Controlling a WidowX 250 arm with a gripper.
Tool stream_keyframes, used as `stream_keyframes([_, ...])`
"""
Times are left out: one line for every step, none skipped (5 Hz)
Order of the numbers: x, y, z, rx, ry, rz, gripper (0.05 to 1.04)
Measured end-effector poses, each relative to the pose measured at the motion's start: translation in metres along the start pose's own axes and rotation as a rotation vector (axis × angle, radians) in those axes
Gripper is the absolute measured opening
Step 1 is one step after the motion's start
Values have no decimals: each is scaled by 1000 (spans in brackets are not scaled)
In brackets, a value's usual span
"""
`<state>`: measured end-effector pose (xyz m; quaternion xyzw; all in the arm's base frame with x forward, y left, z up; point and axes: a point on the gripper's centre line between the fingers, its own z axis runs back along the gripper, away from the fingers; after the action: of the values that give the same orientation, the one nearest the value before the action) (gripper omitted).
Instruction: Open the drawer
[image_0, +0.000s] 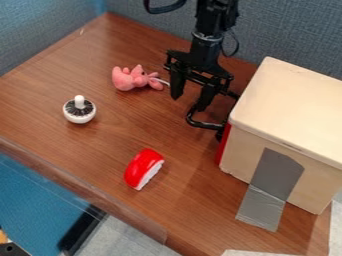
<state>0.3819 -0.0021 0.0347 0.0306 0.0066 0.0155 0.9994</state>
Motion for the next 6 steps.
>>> stream_keyframes([-1, 5, -9, 19, 20, -3, 370])
stream_keyframes([-1, 17, -9, 28, 28, 20, 170])
stream_keyframes([3, 36, -10, 31, 42, 59, 128])
stream_keyframes([8, 50, -10, 35, 46, 88, 128])
stream_keyframes([9, 54, -11, 35, 58, 96, 128])
stream_keyframes([9, 58, -11, 35, 58, 107, 128])
